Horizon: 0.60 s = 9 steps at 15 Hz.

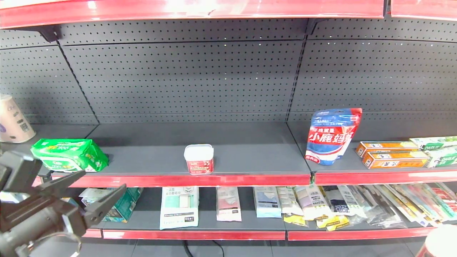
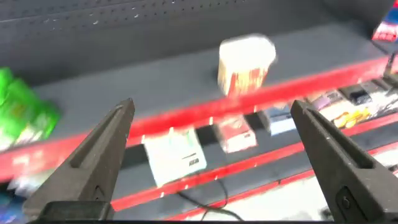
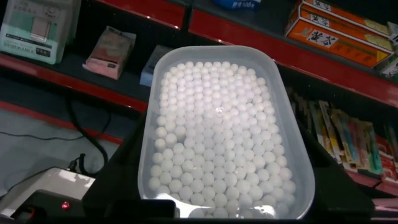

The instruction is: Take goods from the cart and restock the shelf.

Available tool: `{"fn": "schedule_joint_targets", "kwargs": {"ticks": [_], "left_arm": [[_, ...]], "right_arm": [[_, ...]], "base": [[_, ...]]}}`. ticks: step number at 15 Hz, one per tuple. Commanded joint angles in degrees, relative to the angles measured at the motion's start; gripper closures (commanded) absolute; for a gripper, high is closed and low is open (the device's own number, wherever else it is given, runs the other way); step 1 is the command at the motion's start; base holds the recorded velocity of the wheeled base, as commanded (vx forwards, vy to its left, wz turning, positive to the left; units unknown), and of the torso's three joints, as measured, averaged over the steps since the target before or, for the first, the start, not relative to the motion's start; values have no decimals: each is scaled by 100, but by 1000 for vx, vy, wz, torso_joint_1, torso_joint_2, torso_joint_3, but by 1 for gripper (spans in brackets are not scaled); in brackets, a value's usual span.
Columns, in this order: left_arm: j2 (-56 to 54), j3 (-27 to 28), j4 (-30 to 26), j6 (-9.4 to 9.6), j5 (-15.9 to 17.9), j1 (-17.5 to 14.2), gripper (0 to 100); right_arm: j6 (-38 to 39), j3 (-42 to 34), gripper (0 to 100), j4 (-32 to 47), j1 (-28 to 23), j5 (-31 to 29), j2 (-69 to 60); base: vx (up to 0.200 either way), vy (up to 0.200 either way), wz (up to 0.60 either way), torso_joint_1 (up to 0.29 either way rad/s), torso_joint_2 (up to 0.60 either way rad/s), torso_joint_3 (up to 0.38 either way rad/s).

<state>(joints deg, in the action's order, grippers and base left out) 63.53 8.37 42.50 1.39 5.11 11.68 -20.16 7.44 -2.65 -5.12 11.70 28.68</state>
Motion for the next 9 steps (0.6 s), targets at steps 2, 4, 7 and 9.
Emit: {"fn": "schedule_joint_targets", "kwargs": {"ticks": [2,4,7,9], "left_arm": [[-2591,-205,-2140,63,-256,1,0],[-3769,112,-3775,81,-256,1,0],[-4850,77,-4496,204,-458,-34,0],[-5447,85,-5041,230,-713,-34,0]], "right_arm": [[-14,548,100,-52,231,7,849],[4,619,100,-52,213,-1,911],[30,452,100,-43,152,-28,656],[30,408,100,10,125,-37,471]], "base": [[0,0,0,0,0,0],[0,0,0,0,0,0],[0,0,0,0,0,0],[0,0,0,0,0,0]]}}
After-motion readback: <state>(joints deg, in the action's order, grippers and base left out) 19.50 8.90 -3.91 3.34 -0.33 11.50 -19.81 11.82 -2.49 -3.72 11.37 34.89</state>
